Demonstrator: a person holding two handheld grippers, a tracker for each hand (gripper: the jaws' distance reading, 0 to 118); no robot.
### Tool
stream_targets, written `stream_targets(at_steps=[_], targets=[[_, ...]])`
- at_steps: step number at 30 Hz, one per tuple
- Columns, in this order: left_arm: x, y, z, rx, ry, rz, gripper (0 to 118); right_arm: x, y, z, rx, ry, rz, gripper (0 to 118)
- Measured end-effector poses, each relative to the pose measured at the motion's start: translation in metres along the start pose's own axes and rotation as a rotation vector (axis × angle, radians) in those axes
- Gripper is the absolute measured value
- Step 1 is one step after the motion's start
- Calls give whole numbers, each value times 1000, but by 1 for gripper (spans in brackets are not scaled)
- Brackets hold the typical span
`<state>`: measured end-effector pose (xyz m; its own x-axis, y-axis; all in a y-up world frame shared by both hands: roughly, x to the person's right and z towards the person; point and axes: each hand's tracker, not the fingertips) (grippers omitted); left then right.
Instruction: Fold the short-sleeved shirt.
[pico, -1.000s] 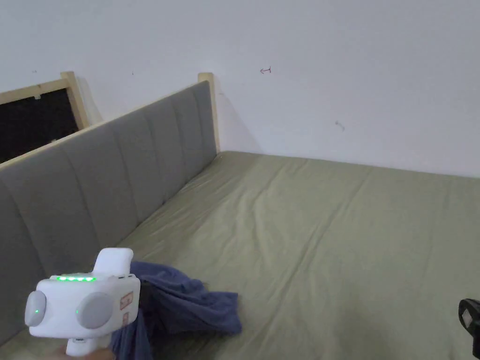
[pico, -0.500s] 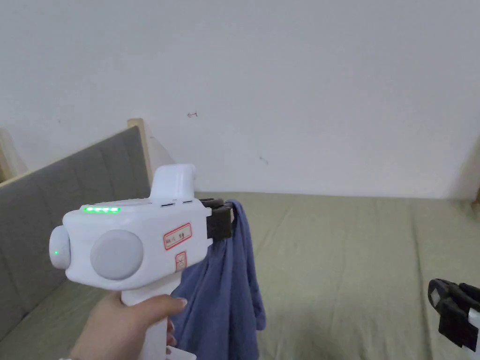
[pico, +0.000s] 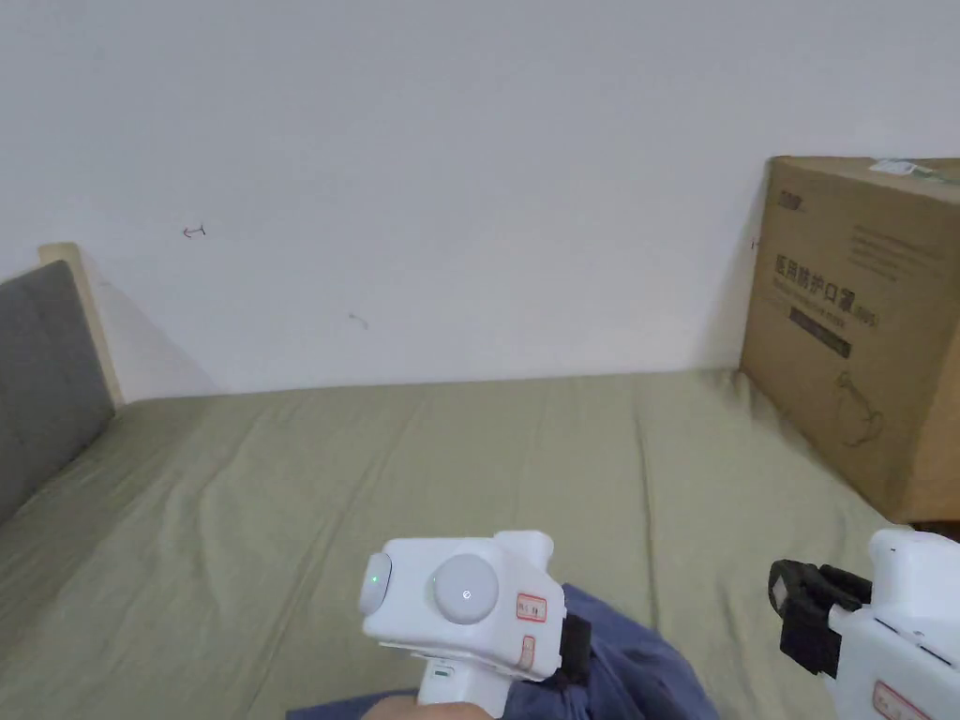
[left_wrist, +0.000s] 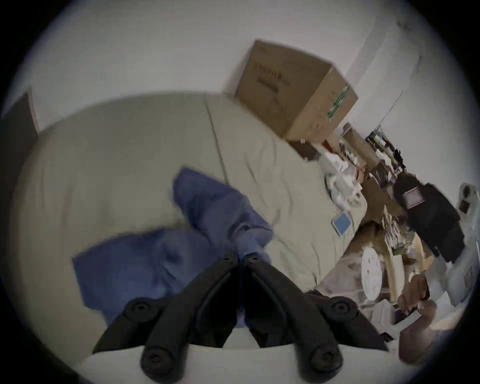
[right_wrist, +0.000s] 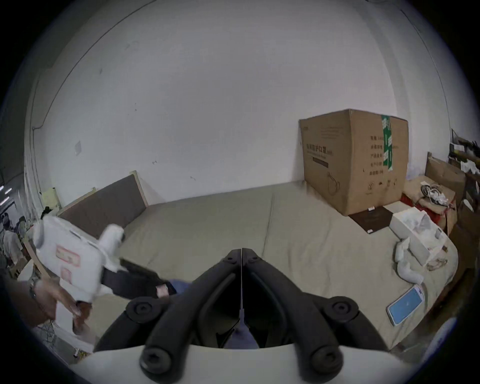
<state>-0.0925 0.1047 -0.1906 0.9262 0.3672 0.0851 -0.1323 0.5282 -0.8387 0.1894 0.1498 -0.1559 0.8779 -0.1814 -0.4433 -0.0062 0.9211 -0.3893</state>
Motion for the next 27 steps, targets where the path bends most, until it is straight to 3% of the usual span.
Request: stream_targets(at_steps=[2,3,5,6,7,11,15,17,18,19,20,22,24,27], targets=[[-5,-10,-16,-44,-33,65,15,2,-6,-2,-16,-4,-8,0],[-8,-14,-20,-57,-40,81,31,3,-8,-4,-24,-5,-12,0],[-11,-21,-20,-65,-42,73,89,3,-11,-6,-39,-3,-19,0],[-13,-25,-18,-65,-42,66,108,2,-12,-7,-46,-2,-21,0],[-17,-29,-13,-54,-40,60,112,3,-13,-8,-51,0,-22,0],[-48,-47,33,108,-119,130,111,-1,-15,-7,-56,3,-7,0],[-87,-86,90,339,72,176,108,-3,-17,-4,-44,1,8,0],[-101,-106,115,434,181,183,76,-4,-19,-5,-36,-4,5,0],[-106,-117,128,483,228,195,47,-5,-20,-5,-32,-3,1,0],[-111,-126,139,528,273,218,12,-5,-23,-6,-28,-1,-3,0],[-114,-134,147,555,309,247,2,-6,-24,-8,-26,0,-4,0],[-121,-149,161,621,363,307,2,-10,-25,-12,-29,-1,0,0],[-130,-157,171,670,322,342,0,-14,-26,-16,-39,3,6,0],[-145,-147,169,628,368,348,0,-19,-28,-22,-48,15,19,0]])
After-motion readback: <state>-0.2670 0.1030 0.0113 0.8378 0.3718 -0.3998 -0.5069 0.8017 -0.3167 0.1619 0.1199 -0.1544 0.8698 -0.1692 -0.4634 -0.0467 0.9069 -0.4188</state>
